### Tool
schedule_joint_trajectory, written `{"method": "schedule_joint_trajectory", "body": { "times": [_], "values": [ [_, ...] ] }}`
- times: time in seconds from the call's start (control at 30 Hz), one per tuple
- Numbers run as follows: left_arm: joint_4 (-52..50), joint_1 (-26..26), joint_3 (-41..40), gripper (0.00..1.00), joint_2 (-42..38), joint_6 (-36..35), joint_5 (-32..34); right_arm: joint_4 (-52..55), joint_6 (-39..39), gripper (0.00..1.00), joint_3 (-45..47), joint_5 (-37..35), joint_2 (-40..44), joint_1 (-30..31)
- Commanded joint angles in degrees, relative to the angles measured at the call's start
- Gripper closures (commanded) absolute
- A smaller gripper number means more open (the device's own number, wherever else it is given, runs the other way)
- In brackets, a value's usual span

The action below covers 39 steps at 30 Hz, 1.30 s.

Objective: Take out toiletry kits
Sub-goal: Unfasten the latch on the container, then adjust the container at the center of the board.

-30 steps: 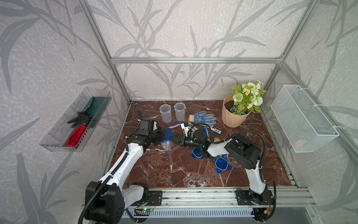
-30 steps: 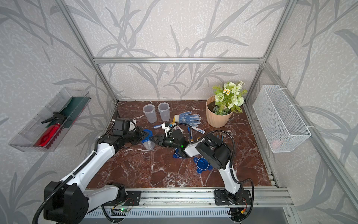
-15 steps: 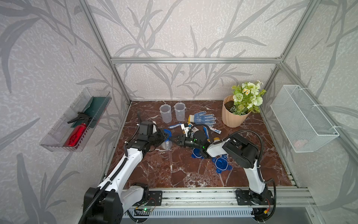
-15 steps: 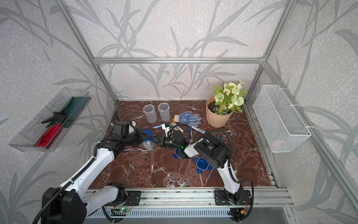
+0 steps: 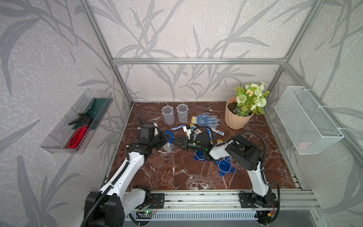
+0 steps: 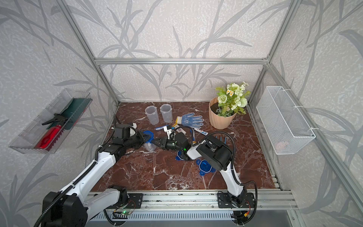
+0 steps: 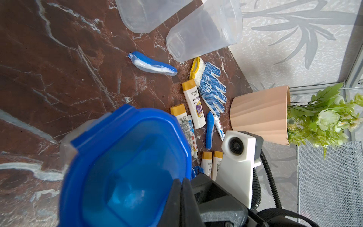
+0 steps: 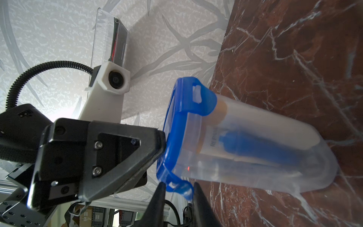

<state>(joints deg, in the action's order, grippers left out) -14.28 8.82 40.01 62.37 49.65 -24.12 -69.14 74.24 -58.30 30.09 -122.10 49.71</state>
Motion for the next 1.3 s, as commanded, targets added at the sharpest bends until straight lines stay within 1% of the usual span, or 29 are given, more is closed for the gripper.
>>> {"method": "schedule_joint_trajectory", "body": {
  "times": [0.0,0.27,0.47,0.53,0.63,0.77,0.83,0.97,1.1,1.27],
  "values": [
    [-14.6,-0.2,-4.9,1.0,2.6,0.1,4.0,-9.5,-0.8,0.76,-0.7,0.2,3.9,0.4],
    [-15.3,-0.2,-4.6,1.0,1.6,0.1,4.6,-5.4,-4.7,0.76,1.0,0.2,8.7,0.4],
    [-15.8,-0.1,-4.3,1.0,1.3,0.1,4.7,0.0,-8.3,0.76,0.5,0.1,12.5,0.2],
    [-15.9,-0.2,-3.9,1.0,1.1,-0.1,4.9,3.2,-9.9,0.76,-0.2,0.1,13.6,-0.1],
    [-15.9,-0.2,-2.2,1.0,0.5,-0.4,5.0,13.7,-14.8,0.76,-1.9,-0.6,15.9,-0.9],
    [-16.1,-0.2,3.2,1.0,0.1,-1.6,4.3,34.2,-25.0,0.85,-6.1,-3.7,18.0,-1.7],
    [-16.6,-0.2,6.7,1.0,0.7,-2.1,3.2,41.0,-29.2,0.9,-7.8,-5.8,18.6,-1.7],
    [-17.4,-0.1,13.7,1.0,2.1,-2.9,1.3,52.1,-35.6,0.95,-10.3,-10.8,18.6,-1.7],
    [-18.3,-0.1,18.2,1.0,2.5,-3.3,-0.2,63.0,-41.7,0.96,-14.7,-15.7,17.3,-1.6],
    [-21.1,-0.1,21.0,1.0,1.4,-4.9,1.9,67.9,-44.9,0.97,-18.9,-16.3,15.2,0.2]
  ]
}}
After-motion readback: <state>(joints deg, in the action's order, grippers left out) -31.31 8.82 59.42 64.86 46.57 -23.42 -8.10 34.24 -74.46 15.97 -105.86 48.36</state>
